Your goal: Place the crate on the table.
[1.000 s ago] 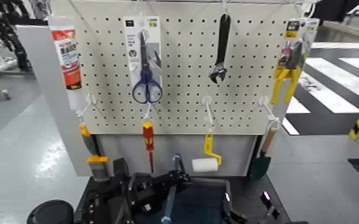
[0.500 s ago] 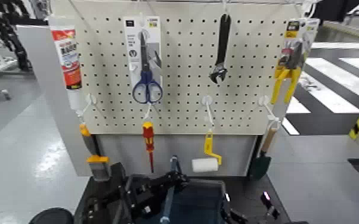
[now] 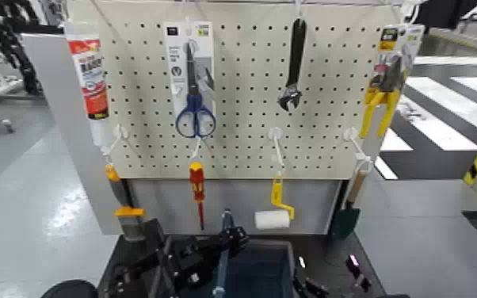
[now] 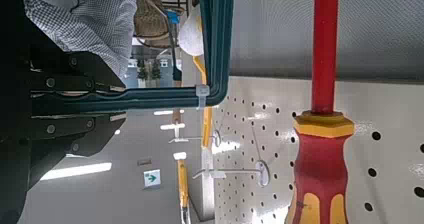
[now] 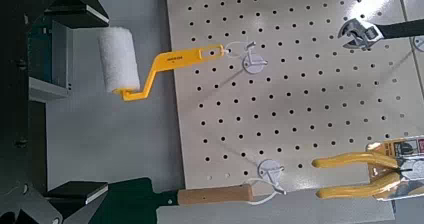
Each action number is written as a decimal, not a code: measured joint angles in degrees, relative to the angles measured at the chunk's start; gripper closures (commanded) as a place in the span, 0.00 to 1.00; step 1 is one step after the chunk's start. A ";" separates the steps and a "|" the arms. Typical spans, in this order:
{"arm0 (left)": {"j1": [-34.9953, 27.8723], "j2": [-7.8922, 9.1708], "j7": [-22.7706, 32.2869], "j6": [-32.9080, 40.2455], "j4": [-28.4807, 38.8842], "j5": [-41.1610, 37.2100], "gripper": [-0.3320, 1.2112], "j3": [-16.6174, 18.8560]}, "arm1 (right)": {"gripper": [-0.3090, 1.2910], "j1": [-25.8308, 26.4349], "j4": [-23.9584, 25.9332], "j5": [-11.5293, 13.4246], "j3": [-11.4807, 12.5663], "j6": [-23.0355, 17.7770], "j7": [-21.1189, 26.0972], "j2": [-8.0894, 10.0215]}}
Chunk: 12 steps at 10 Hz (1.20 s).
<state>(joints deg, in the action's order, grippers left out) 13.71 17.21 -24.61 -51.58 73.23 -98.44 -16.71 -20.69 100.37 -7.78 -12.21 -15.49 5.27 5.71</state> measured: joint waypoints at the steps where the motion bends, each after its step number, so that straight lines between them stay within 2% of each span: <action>1: -0.05 -0.04 -0.08 0.59 0.07 0.00 0.82 -0.18 | 0.28 -0.03 0.00 -0.03 -0.01 0.00 0.00 0.00; 3: -0.75 -0.20 -0.09 3.03 0.93 -0.02 0.53 -0.66 | 0.28 -0.05 0.01 -0.05 0.02 0.01 0.00 0.00; 5: -1.56 -0.32 0.63 4.24 2.67 -0.05 0.34 -0.56 | 0.28 -0.05 0.04 -0.13 0.07 0.02 0.00 0.00; 6: -2.45 -0.32 3.63 4.65 4.70 -0.03 0.31 0.46 | 0.28 -0.05 0.04 -0.18 0.04 0.03 0.00 0.00; 8: -5.43 -0.69 10.53 5.49 10.62 1.24 0.30 4.75 | 0.28 -0.05 0.08 -0.22 -0.01 0.14 0.00 -0.05; 10: -8.48 -1.60 16.02 5.47 16.18 6.24 0.30 9.81 | 0.28 -0.05 0.12 -0.23 -0.01 0.28 0.00 -0.08; 12: -11.46 -2.58 17.55 6.85 21.38 13.86 0.30 13.12 | 0.28 -0.05 0.27 -0.23 -0.01 0.43 0.00 -0.06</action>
<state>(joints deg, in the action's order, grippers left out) 2.25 14.63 -7.06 -44.73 94.61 -84.58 -3.59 -20.75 100.64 -8.00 -12.22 -15.05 5.27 5.66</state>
